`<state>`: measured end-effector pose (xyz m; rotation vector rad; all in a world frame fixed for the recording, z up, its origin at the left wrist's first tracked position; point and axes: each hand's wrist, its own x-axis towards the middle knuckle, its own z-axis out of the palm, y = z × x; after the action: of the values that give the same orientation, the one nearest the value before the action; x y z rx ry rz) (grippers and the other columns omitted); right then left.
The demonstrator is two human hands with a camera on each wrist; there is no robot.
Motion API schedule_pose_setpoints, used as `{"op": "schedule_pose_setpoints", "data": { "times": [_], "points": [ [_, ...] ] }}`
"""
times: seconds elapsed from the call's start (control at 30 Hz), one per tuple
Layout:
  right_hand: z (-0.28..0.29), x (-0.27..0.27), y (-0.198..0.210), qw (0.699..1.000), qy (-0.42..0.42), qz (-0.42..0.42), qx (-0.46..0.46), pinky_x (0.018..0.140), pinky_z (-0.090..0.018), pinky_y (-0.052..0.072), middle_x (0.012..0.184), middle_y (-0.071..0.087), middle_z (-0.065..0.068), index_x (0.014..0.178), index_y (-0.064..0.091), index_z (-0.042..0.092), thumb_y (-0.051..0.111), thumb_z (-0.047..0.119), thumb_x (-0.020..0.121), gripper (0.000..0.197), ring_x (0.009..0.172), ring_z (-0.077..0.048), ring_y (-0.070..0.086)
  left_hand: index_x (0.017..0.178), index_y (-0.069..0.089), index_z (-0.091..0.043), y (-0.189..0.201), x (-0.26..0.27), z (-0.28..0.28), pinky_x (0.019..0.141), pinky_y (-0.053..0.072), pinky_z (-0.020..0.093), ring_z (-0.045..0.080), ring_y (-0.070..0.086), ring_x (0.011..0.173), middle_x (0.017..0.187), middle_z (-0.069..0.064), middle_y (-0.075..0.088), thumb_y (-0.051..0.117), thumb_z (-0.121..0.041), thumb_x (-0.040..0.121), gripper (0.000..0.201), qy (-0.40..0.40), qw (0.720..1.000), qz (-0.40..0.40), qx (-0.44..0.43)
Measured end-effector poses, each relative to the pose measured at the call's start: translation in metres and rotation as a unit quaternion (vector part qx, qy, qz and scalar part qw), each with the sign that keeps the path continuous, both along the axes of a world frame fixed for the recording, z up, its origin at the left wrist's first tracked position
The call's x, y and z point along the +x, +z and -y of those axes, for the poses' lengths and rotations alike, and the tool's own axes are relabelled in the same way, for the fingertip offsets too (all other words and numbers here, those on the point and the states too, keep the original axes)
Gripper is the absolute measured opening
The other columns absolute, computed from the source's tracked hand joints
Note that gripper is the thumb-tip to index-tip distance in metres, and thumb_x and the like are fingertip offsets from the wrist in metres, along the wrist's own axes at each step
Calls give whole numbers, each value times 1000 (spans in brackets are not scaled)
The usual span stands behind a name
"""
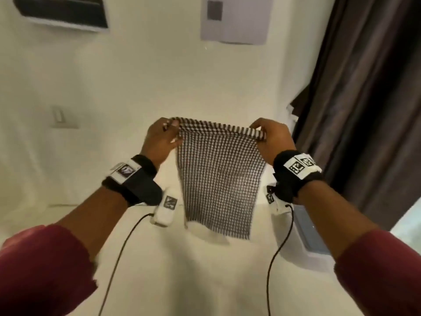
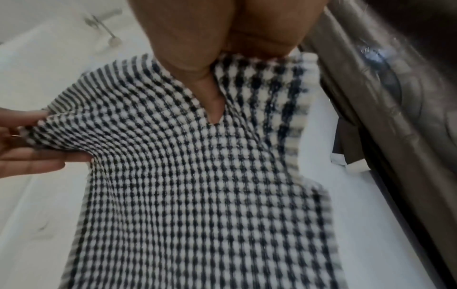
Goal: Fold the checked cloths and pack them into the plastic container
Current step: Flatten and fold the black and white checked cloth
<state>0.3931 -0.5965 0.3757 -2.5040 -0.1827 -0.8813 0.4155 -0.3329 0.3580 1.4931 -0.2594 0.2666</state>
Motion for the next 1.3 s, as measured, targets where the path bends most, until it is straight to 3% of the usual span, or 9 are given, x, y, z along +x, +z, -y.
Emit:
{"op": "schedule_pose_setpoints", "data": {
  "times": [0.13, 0.27, 0.4, 0.57, 0.73, 0.9, 1.03, 1.2, 1.3],
  "points": [
    [-2, -36, -73, 997, 52, -54, 30, 55, -24, 33, 63, 54, 8, 82, 68, 16, 61, -9, 70, 29, 64, -13, 51, 71, 67, -27, -77, -52, -38, 86, 55, 26, 3, 64, 85, 81, -10, 67, 79, -37, 68, 16, -99, 991, -6, -93],
    [-14, -84, -199, 944, 100, -314, -16, 68, -21, 38, 87, 67, -5, 99, 70, 14, 62, -1, 75, 29, 79, -22, 61, 82, 67, -21, -206, -109, -87, 88, 44, 27, 4, 60, 85, 85, -9, 65, 73, -42, 76, 22, -114, 972, -98, 182],
    [-22, -127, -302, 846, 80, -522, -78, 74, -24, 44, 105, 65, -6, 105, 65, 21, 79, 21, 68, 40, 96, -25, 62, 99, 60, -47, -291, -158, -99, 106, 22, 11, -1, 47, 114, 111, -25, 62, 63, -55, 81, 20, -151, 887, -120, 419],
    [-41, -161, -353, 814, 67, -576, -28, 105, -37, 39, 131, 42, 0, 125, 52, 25, 80, 61, 59, 80, 121, -19, 43, 148, 27, -27, -336, -172, -88, 119, 6, 40, 15, 9, 147, 157, -8, 22, 0, -101, 47, 128, -219, 762, -181, 582],
    [-58, -186, -376, 829, 48, -552, -75, 113, -46, 29, 153, 20, -4, 145, 32, 25, 64, 69, 71, 93, 140, -27, 23, 151, 18, -23, -356, -192, -73, 117, 7, 41, 22, 10, 146, 159, 0, 14, 27, -74, 82, 86, -256, 657, -134, 696],
    [-60, -226, -380, 845, 57, -528, -56, 104, -39, 38, 131, 43, -2, 125, 55, 23, 59, 62, 78, 60, 124, -23, 40, 124, 53, -28, -359, -235, -77, 106, 21, 39, 18, 50, 114, 119, -7, 58, 14, -68, 75, 75, -216, 697, -119, 673],
    [-67, -223, -372, 843, 86, -526, -75, 112, -43, 25, 145, 30, -3, 134, 45, 28, 44, 81, 65, 87, 136, -26, 20, 117, 54, -34, -350, -225, -80, 107, 20, 39, 10, 55, 101, 102, -16, 63, 14, -70, 74, 69, -204, 728, -148, 638],
    [-86, -119, -356, 866, 117, -474, -107, 115, -51, -4, 157, -25, -6, 152, -6, 28, 68, 79, 52, 134, 143, -28, -23, 139, 41, -14, -338, -123, -77, 103, 38, 37, 26, 47, 124, 139, 7, 47, 49, -51, 88, 63, -189, 768, -130, 598],
    [-115, -57, -348, 860, 179, -429, -210, 110, -53, -18, 146, -45, -8, 142, -34, 20, 70, 83, 41, 158, 135, -31, -39, 150, 13, -6, -334, -54, -70, 117, 20, 37, 27, 20, 144, 158, 14, 15, 62, -46, 86, 91, -201, 708, -143, 662]
  ]
}}
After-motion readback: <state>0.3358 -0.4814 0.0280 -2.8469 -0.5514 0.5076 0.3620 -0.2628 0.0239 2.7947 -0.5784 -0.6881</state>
